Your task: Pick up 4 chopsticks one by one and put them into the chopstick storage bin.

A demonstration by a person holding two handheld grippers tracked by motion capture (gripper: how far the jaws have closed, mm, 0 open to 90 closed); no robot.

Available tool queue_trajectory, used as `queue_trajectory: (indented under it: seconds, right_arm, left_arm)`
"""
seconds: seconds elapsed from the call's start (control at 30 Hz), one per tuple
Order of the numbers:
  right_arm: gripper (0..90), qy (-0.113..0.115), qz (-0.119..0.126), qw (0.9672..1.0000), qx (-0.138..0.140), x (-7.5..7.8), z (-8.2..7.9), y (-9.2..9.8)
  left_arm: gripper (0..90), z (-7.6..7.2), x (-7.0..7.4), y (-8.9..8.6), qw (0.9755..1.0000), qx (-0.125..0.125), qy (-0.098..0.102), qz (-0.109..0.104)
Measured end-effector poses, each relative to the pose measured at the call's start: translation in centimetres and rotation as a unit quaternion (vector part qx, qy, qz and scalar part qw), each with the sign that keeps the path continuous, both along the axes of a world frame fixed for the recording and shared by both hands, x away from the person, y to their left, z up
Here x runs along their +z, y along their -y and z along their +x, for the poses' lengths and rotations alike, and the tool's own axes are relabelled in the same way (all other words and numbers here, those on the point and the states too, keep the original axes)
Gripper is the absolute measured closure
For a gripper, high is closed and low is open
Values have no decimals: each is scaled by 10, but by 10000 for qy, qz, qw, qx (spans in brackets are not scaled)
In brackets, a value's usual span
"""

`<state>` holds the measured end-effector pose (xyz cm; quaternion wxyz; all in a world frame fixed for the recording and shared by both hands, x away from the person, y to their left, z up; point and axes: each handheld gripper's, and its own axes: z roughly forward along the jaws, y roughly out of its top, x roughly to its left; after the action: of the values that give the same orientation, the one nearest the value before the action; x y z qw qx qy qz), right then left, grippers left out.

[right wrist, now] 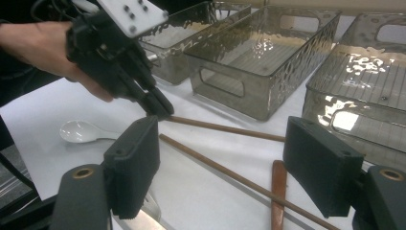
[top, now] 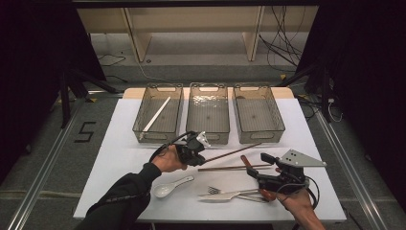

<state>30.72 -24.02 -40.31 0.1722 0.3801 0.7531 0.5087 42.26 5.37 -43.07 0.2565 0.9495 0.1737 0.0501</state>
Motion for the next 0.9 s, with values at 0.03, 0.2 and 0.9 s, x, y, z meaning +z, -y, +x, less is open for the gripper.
queue_trajectory:
  seconds: [0.03, 0.2, 0.9]
  right_arm:
    - [294, -5, 0, 10000, -1, 0, 0, 0]
    - [294, -8, -2, 10000, -2, 0, 0, 0]
    - [294, -20, 1, 10000, -22, 0, 0, 0]
  left_arm:
    - [841, -1, 2, -2, 10000, 11, -14, -25]
    - [841, -4, 13, -13, 9998, 46, -7, -194]
    - [841, 19, 62, -81, 9885, 1084, 483, -942]
